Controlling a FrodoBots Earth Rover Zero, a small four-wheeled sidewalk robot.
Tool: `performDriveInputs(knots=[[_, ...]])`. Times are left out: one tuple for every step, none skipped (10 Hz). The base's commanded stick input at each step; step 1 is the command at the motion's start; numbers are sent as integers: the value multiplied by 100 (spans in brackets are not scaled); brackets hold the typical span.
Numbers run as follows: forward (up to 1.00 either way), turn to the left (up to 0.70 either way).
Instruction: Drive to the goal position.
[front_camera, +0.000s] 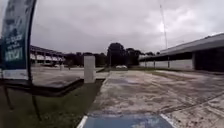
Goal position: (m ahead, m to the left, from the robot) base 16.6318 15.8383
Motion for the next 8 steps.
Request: performDriveInputs(knots=[[50, 0], [50, 0], [50, 0], [50, 0], [50, 0], [50, 0], [50, -11], [50, -36]])
